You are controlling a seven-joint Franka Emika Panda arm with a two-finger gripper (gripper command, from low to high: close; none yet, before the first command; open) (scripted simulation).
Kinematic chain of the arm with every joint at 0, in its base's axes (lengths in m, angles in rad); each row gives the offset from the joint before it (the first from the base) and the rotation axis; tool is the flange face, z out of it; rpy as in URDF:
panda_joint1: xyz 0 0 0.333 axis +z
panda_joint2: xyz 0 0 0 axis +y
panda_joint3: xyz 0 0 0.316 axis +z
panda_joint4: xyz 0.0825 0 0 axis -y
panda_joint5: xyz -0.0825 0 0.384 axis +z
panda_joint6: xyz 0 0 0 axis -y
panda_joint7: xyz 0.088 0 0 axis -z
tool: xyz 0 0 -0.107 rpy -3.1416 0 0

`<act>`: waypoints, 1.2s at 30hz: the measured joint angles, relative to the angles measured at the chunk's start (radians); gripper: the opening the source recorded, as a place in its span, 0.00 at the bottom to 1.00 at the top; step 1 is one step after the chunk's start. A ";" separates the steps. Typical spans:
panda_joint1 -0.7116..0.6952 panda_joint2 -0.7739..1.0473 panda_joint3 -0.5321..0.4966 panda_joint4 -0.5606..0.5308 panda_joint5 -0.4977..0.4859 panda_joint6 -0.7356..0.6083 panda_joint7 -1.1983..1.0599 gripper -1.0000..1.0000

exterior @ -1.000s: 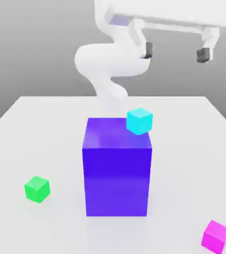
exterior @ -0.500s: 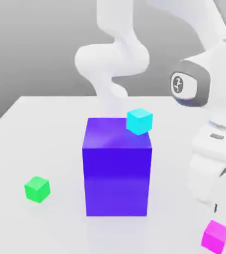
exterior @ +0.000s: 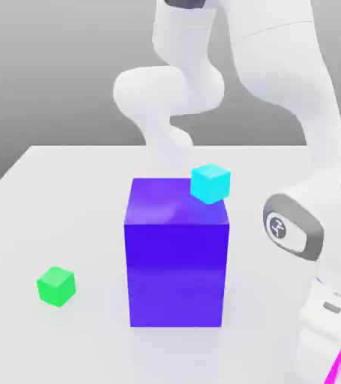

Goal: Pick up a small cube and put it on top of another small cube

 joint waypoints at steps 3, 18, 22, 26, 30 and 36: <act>-0.023 -0.098 0.031 -0.023 0.037 -0.075 -0.027 0.00; -0.397 -0.279 -0.154 -0.164 0.271 -0.165 -0.242 0.00; -0.531 -0.364 -0.246 -0.248 0.374 -0.174 -0.391 0.00; -0.721 -0.464 -0.343 -0.352 0.440 -0.179 -0.582 0.00; -0.763 -0.533 -0.334 -0.431 0.361 -0.146 -0.663 0.00; -0.790 -0.613 -0.324 -0.533 0.180 -0.073 -0.718 0.00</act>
